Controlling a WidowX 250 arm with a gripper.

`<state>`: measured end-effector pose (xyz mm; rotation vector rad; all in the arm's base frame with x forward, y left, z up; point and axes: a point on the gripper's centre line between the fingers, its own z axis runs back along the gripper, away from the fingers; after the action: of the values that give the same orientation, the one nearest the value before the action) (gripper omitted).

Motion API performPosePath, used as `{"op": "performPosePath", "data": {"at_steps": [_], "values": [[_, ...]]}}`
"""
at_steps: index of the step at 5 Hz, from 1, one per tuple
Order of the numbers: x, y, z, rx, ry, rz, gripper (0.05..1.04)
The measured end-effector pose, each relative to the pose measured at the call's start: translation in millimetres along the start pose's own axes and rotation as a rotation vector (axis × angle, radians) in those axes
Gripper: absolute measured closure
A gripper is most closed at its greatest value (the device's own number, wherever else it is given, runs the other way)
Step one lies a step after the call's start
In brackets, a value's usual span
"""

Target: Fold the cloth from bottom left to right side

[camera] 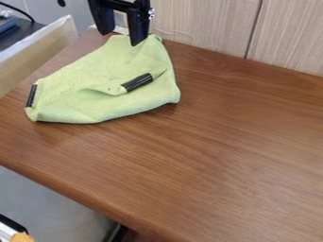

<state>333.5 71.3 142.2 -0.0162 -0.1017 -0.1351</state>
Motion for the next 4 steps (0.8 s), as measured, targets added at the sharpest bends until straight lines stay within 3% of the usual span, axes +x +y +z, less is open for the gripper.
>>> {"op": "performPosePath", "data": {"at_steps": [1,2,4], "values": [[-2.2,0.0,-11.6,-0.014,0.032,0.004,0.084],[-17.7,27.0,-15.5,-0.015,0.044,0.096,0.084],[-52.0,66.9,-23.8,-0.015,0.036,0.253,0.084]]}}
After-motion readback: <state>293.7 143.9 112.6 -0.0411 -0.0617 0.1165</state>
